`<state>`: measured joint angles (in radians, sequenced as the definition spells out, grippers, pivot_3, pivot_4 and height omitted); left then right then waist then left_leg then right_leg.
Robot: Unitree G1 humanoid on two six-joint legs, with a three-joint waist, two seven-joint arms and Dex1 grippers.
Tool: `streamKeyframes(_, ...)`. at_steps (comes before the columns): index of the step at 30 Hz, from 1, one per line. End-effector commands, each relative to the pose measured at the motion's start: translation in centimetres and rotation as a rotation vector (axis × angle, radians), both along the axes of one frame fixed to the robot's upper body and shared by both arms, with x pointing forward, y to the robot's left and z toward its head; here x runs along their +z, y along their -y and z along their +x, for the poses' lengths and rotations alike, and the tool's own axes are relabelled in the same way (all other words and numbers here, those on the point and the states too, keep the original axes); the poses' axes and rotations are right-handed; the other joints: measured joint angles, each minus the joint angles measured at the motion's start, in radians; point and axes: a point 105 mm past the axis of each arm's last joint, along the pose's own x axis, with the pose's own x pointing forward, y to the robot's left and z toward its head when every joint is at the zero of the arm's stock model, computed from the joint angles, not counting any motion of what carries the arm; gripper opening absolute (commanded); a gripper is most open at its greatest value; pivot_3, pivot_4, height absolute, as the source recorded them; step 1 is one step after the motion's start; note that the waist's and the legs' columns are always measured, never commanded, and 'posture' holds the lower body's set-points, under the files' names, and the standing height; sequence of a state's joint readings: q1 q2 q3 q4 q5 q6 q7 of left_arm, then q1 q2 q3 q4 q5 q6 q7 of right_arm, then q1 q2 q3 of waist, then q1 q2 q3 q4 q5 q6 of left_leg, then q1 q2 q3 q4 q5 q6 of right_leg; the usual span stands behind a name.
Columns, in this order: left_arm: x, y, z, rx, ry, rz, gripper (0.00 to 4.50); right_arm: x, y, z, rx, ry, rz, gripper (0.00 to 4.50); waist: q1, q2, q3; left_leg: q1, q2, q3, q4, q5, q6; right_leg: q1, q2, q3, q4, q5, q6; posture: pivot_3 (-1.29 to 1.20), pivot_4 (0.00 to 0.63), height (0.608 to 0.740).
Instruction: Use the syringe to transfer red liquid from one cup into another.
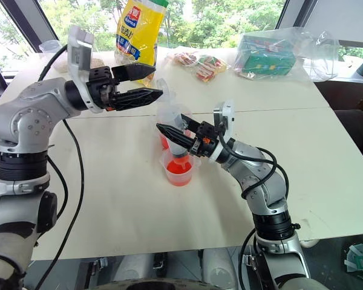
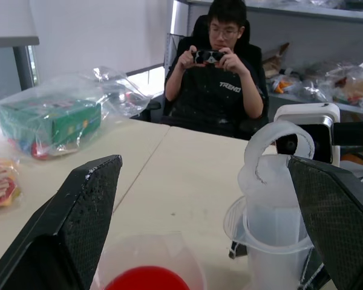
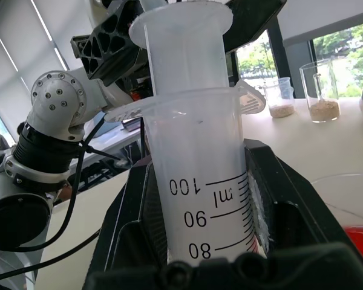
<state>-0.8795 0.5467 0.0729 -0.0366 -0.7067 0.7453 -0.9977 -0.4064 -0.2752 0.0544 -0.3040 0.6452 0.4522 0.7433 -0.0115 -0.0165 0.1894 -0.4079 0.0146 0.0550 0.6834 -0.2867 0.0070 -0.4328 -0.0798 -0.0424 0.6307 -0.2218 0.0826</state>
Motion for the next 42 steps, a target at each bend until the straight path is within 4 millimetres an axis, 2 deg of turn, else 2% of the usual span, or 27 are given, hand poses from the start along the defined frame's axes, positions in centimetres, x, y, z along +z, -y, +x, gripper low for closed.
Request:
streamKeyframes(1, 0.3, 0.9, 0.2, -0.008, 0.047, 0.011, 4.49, 1.4, -0.5, -0.8, 0.027, 0.065, 0.014, 1.38, 0.000, 0.000, 0.000, 0.000, 0.000, 0.000, 0.000, 0.000, 0.000, 0.000, 0.000, 0.000, 0.000, 0.000, 0.000, 0.00, 0.150, 0.740)
streamKeyframes(4, 0.2, 1.6, 0.2, -0.031, 0.052, 0.004, 4.49, 1.4, -0.6, -0.9, 0.031, 0.068, 0.010, 1.38, 0.000, 0.000, 0.000, 0.000, 0.000, 0.000, 0.000, 0.000, 0.000, 0.000, 0.000, 0.000, 0.000, 0.000, 0.000, 0.00, 0.150, 0.740)
streamKeyframes(5, 0.2, 1.8, 0.1, -0.046, 0.051, 0.002, 3.97, 1.4, -0.7, -0.9, 0.032, 0.068, 0.009, 1.38, 0.000, 0.000, 0.000, 0.000, 0.000, 0.000, 0.000, 0.000, 0.000, 0.000, 0.000, 0.000, 0.000, 0.000, 0.000, 0.00, 0.150, 0.740)
streamKeyframes(6, 0.2, 2.1, -0.1, -0.063, 0.050, 0.001, 3.70, 1.4, -0.7, -1.0, 0.032, 0.068, 0.008, 1.38, 0.000, 0.000, 0.000, 0.000, 0.000, 0.000, 0.000, 0.000, 0.000, 0.000, 0.000, 0.000, 0.000, 0.000, 0.000, 0.00, 0.150, 0.740)
streamKeyframes(7, 0.2, 2.2, -0.2, -0.073, 0.049, 0.001, 3.24, 1.4, -0.7, -1.0, 0.033, 0.069, 0.007, 1.38, 0.000, 0.000, 0.000, 0.000, 0.000, 0.000, 0.000, 0.000, 0.000, 0.000, 0.000, 0.000, 0.000, 0.000, 0.000, 0.00, 0.150, 0.740)
streamKeyframes(12, -0.2, 2.6, -0.6, -0.111, 0.041, 0.007, 0.78, 1.4, -0.7, -0.9, 0.030, 0.073, 0.000, 1.38, 0.000, 0.000, 0.000, 0.000, 0.000, 0.000, 0.000, 0.000, 0.000, 0.000, 0.000, 0.000, 0.000, 0.000, 0.000, 0.00, 0.150, 0.740)
streamKeyframes(14, -0.3, 2.7, -0.7, -0.118, 0.039, 0.008, 0.02, 1.5, -0.7, -0.8, 0.028, 0.077, -0.001, 1.38, 0.000, 0.000, 0.000, 0.000, 0.000, 0.000, 0.000, 0.000, 0.000, 0.000, 0.000, 0.000, 0.000, 0.000, 0.000, 0.00, 0.150, 0.740)
streamKeyframes(19, -0.7, 2.9, -1.5, -0.161, 0.020, 0.021, 0.02, 2.4, -0.3, -0.7, 0.020, 0.099, 0.011, 1.38, 0.000, 0.000, 0.000, 0.000, 0.000, 0.000, 0.000, 0.000, 0.000, 0.000, 0.000, 0.000, 0.000, 0.000, 0.000, 0.00, 0.150, 0.740)
streamKeyframes(28, -2.0, 3.2, -1.9, -0.176, -0.003, 0.071, 0.02, 4.8, -0.2, -0.9, 0.026, 0.129, 0.066, 1.38, 0.000, 0.000, 0.000, 0.000, 0.000, 0.000, 0.000, 0.000, 0.000, 0.000, 0.000, 0.000, 0.000, 0.000, 0.000, 0.00, 0.150, 0.740)
streamKeyframes(42, -3.1, 3.6, -2.5, -0.202, -0.034, 0.096, 0.02, 7.3, -0.1, -1.5, 0.039, 0.131, 0.140, 1.38, 0.000, 0.000, 0.000, 0.000, 0.000, 0.000, 0.000, 0.000, 0.000, 0.000, 0.000, 0.000, 0.000, 0.000, 0.000, 0.00, 0.150, 0.740)
